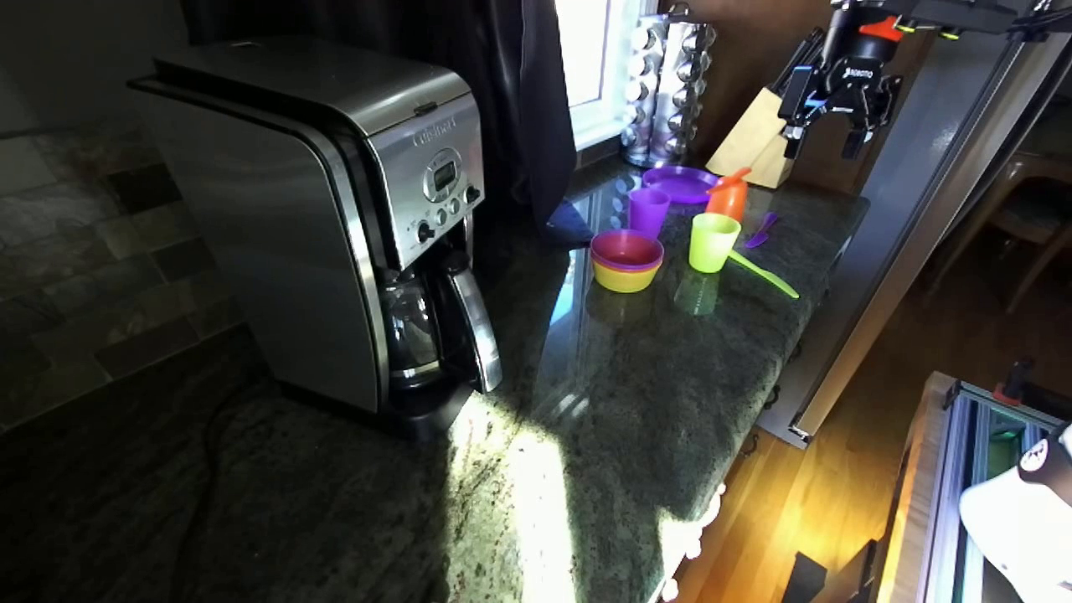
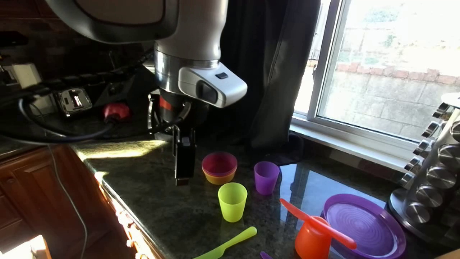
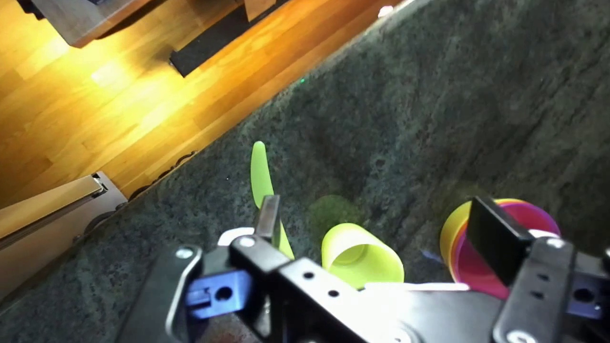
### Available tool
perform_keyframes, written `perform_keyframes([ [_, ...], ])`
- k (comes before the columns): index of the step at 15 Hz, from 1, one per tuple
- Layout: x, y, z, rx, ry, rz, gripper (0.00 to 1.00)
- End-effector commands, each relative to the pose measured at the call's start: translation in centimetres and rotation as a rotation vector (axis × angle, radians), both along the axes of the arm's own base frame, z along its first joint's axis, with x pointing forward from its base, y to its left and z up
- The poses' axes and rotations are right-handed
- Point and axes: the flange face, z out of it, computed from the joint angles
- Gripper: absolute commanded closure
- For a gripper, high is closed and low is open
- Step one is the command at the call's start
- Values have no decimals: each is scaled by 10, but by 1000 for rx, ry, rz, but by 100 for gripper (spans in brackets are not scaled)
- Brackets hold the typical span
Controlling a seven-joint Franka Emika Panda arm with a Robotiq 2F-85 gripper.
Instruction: Place the yellow cup upside down then put the yellow cup on top of the yellow cup.
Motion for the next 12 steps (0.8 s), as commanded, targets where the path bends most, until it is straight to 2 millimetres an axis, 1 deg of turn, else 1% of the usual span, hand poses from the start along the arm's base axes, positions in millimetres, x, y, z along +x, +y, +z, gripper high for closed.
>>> perform_keyframes([
  [1,16,-21,-20,44,16,-80,0],
  [2,15,-21,-24,67,42,-60,0],
  [3,7,-15,-18,23,17,-51,0],
  [5,12,-18,-27,34,34,-57,0],
  [7,14,-19,-28,36,38,-59,0],
  [9,29,-31,-34,40,48,-154,0],
  [12,48,-50,-41,59,7,-274,0],
])
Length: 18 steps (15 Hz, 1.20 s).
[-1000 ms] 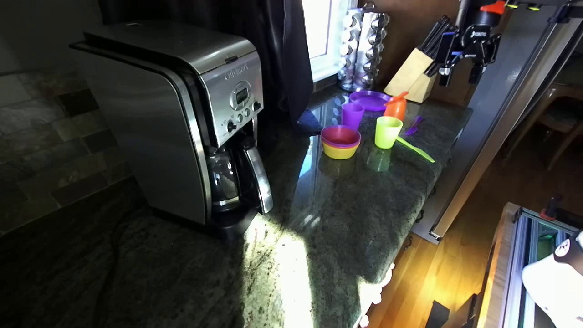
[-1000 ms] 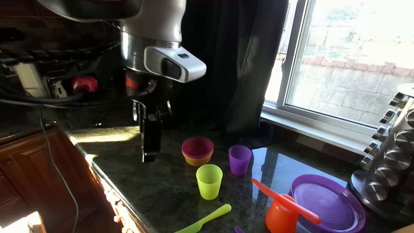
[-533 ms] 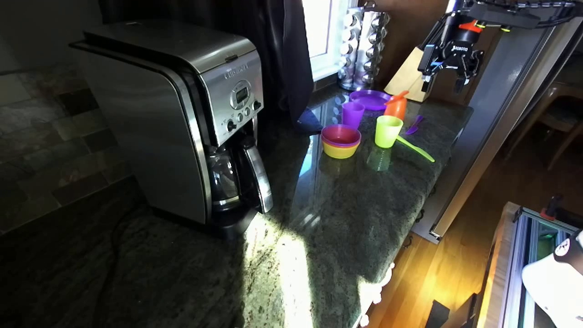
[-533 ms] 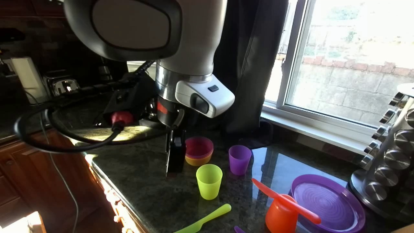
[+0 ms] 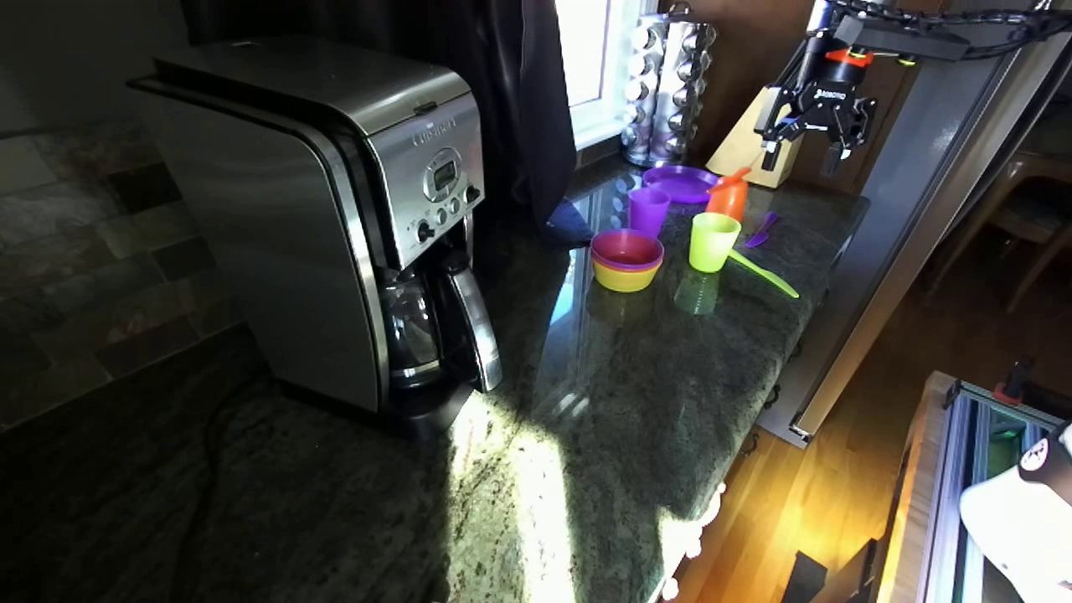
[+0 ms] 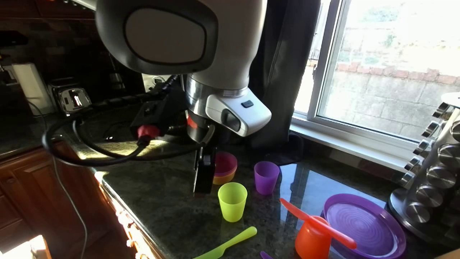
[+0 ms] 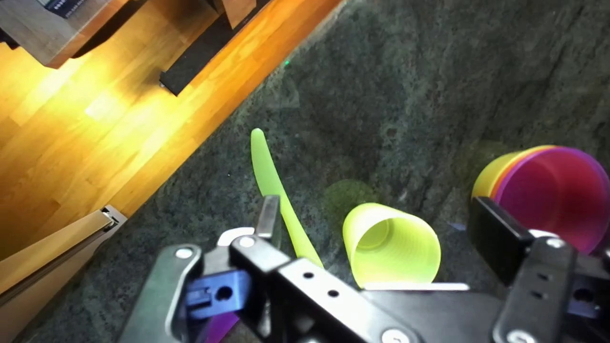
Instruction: Place the yellow cup upside down then put the yellow cup on top of the yellow cup.
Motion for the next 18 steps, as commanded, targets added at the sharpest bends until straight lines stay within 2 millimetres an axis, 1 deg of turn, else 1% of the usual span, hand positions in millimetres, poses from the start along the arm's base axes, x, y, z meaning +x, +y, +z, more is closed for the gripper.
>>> perform_keyframes([
  [1,28,-26,-14,30,-37,-139,0],
  [4,47,-40,-28,37,-77,-208,0],
  [7,59,-52,-47,38,-91,-264,0],
  [14,80,-62,-88,80,-69,-329,0],
  [18,89,-66,-102,102,-50,-347,0],
])
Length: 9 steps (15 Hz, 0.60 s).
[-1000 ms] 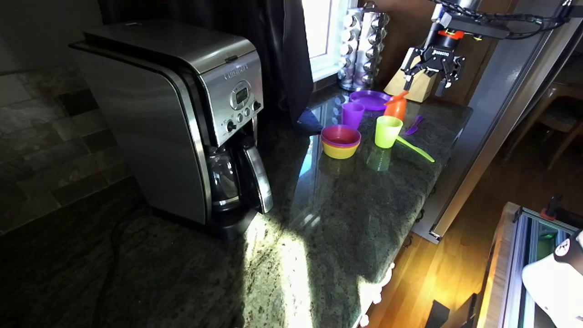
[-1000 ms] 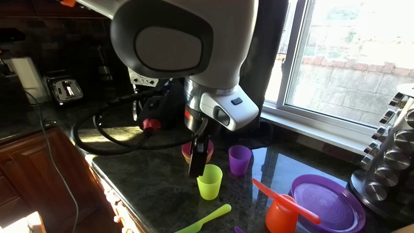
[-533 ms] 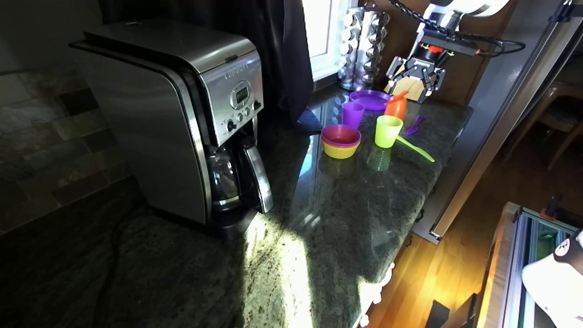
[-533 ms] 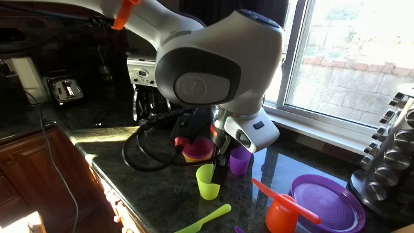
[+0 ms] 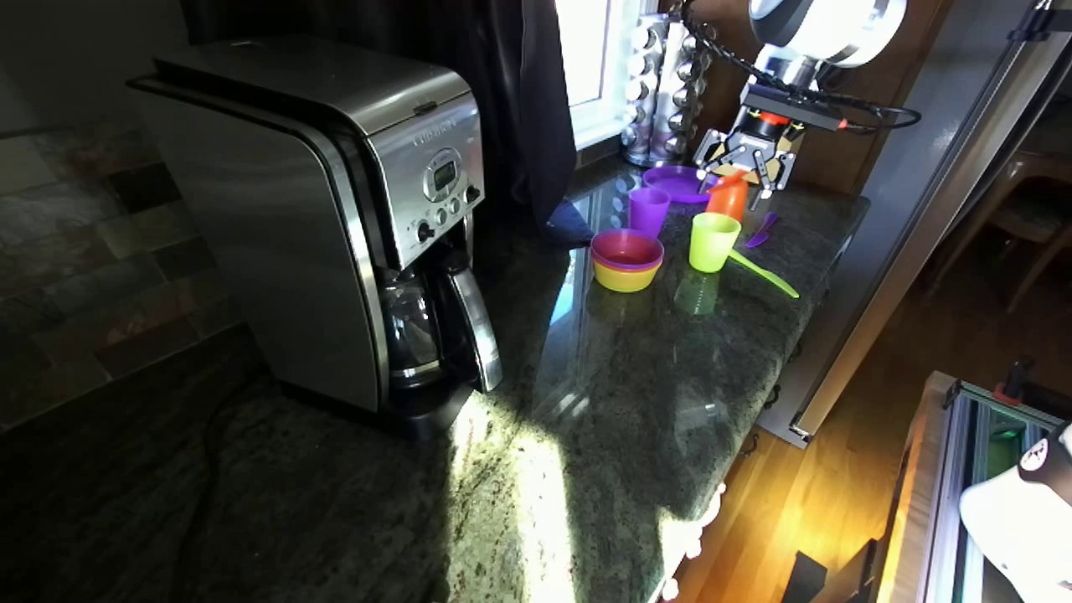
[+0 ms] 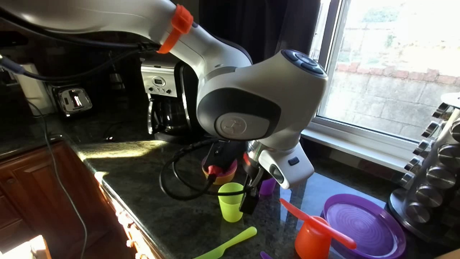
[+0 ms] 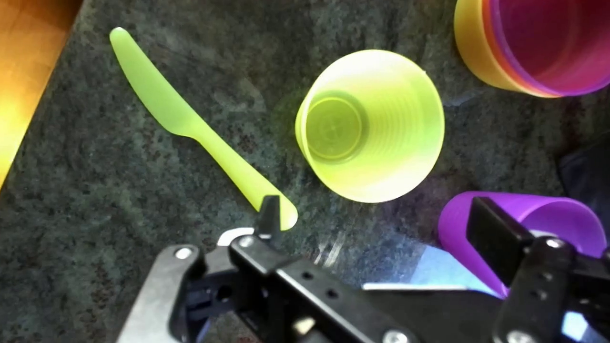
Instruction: Place the yellow cup upside down then put the yellow cup on top of the yellow cup.
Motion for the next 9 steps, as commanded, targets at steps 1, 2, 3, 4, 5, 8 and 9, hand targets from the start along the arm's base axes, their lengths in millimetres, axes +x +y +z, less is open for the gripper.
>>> perform_keyframes([
  [1,12,-10,-12,25,10,-30,0],
  [2,13,-11,-15,29,18,-30,0],
  [3,14,-12,-19,30,27,-30,0],
  [4,16,-13,-23,31,37,-27,0],
  [5,17,-13,-27,33,49,-26,0],
  [8,19,-14,-38,44,83,-19,0],
  [9,19,-14,-41,49,93,-18,0],
])
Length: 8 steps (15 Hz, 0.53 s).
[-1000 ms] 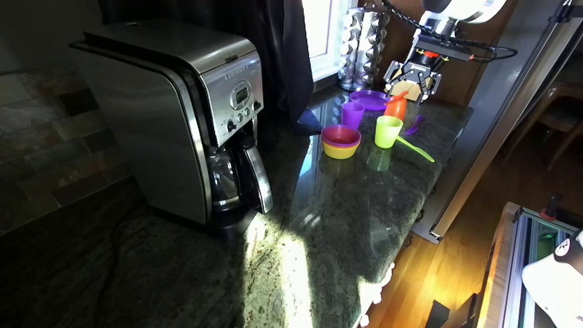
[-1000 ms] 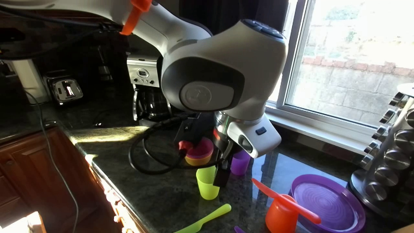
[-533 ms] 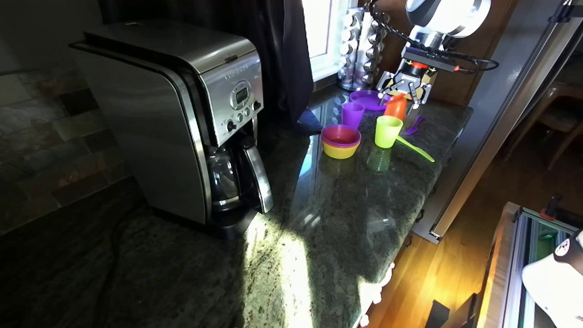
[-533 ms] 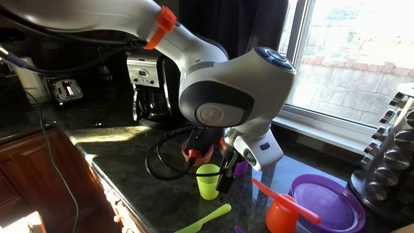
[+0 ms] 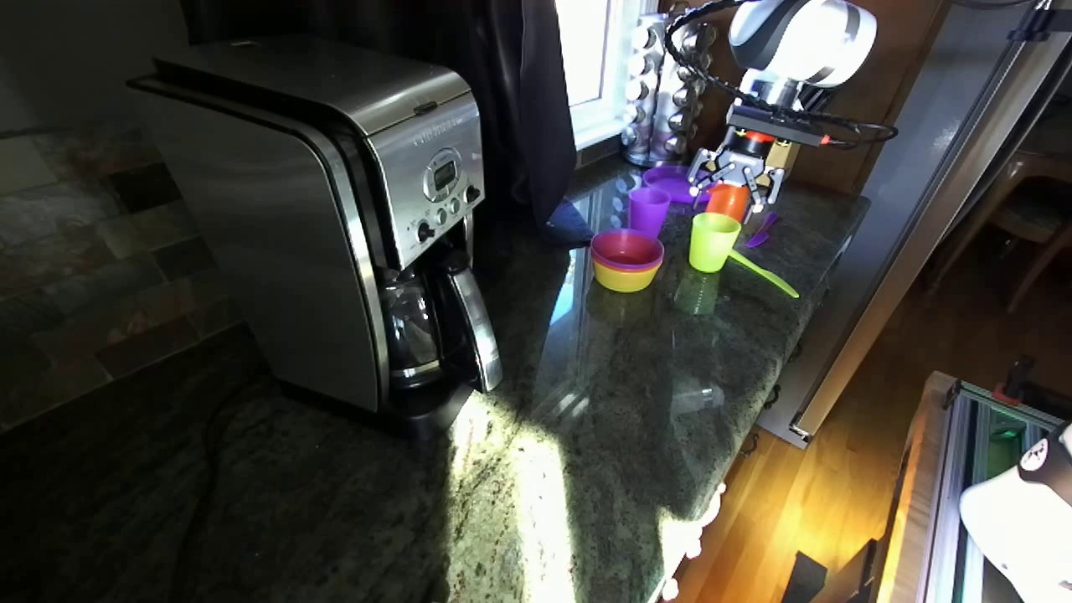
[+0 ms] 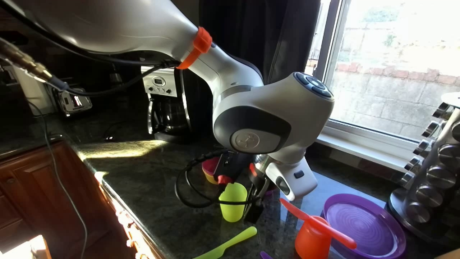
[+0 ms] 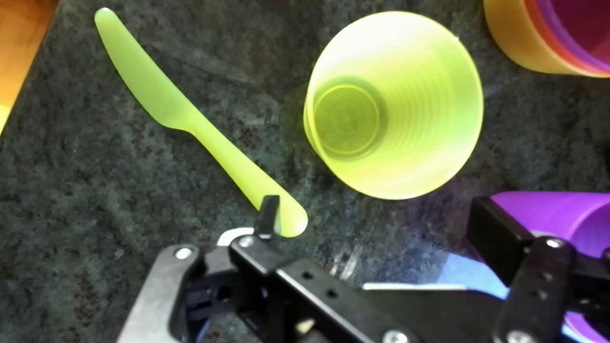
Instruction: Place the yellow cup upside down then put the yellow cup on top of the yellow cup.
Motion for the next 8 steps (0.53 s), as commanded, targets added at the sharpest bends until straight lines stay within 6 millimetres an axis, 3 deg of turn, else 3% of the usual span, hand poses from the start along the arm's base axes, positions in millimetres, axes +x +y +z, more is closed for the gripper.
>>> perform_keyframes([
  [1,5,-6,-12,40,48,-9,0],
  [8,9,-3,-29,97,132,10,0],
])
